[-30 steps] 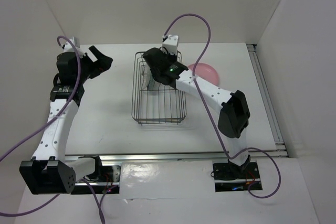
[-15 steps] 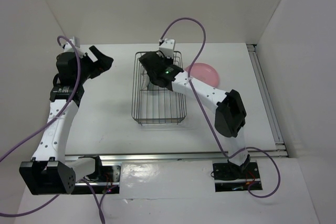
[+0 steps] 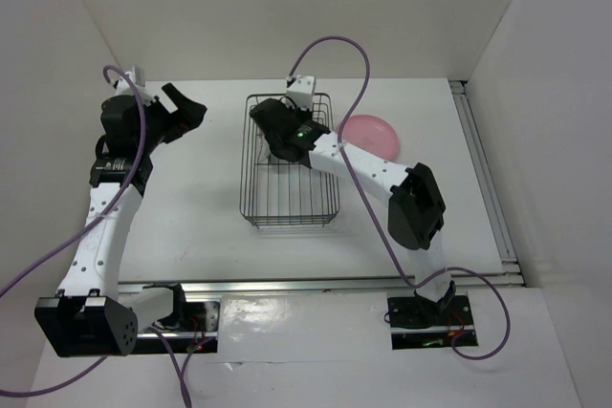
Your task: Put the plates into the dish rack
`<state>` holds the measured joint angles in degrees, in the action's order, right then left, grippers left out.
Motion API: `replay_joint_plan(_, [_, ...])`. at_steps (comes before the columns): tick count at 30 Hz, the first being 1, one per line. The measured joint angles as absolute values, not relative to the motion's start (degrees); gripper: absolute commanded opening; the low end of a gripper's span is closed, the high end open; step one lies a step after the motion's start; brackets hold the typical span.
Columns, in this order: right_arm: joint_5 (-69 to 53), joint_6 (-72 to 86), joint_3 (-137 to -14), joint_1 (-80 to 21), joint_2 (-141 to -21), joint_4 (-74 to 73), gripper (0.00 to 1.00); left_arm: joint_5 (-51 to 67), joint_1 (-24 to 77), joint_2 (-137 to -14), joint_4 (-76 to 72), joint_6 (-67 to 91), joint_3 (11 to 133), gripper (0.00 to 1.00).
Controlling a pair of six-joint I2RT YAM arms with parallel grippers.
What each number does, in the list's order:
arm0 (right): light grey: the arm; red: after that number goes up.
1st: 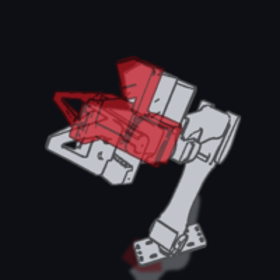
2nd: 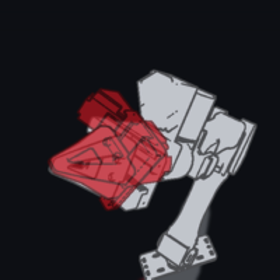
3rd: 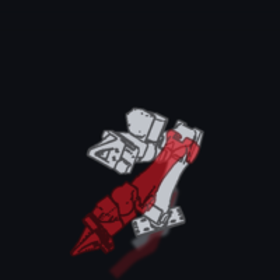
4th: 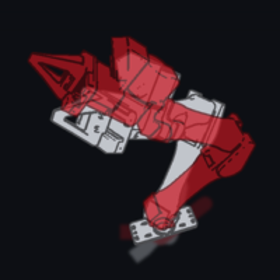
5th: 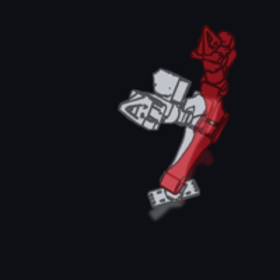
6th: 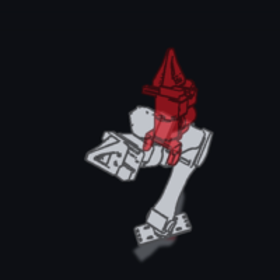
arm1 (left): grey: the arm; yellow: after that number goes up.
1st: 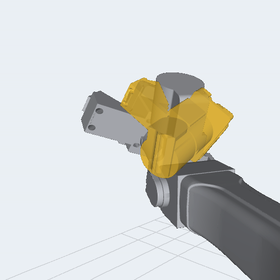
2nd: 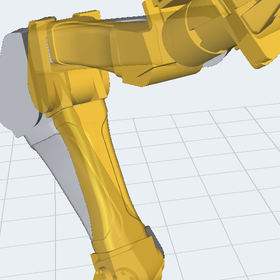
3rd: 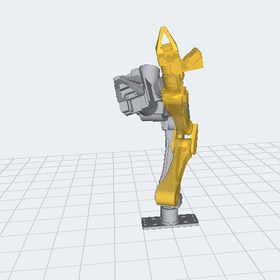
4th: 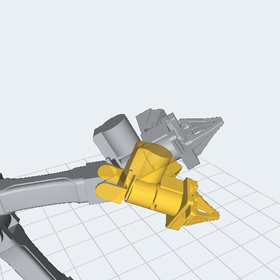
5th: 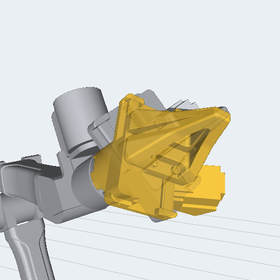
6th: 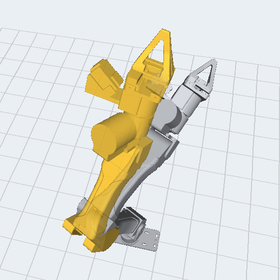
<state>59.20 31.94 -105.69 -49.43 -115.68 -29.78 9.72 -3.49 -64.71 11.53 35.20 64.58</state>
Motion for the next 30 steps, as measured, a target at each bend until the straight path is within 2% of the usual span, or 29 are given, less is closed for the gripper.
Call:
replay_joint_plan(8, [59.2,34.1,-104.9,-49.4,-116.7,-31.1,0.00,10.0,-3.5,-64.7,11.5,35.2,64.6,1.00])
replay_joint_plan(13, [59.1,34.9,-104.9,-49.4,-116.7,-31.3,0.08,10.2,-3.5,-64.7,11.5,35.2,64.5,1.00])
replay_joint_plan(17, [58.7,35.1,-104.9,-49.4,-116.8,-31.1,0.19,10.2,-3.5,-64.7,11.5,35.2,64.5,1.00])
replay_joint_plan(30, [57.2,34.9,-105.0,-49.5,-119.5,-30.2,0.20,10.4,-3.5,-64.2,11.5,35.2,64.5,1.00])
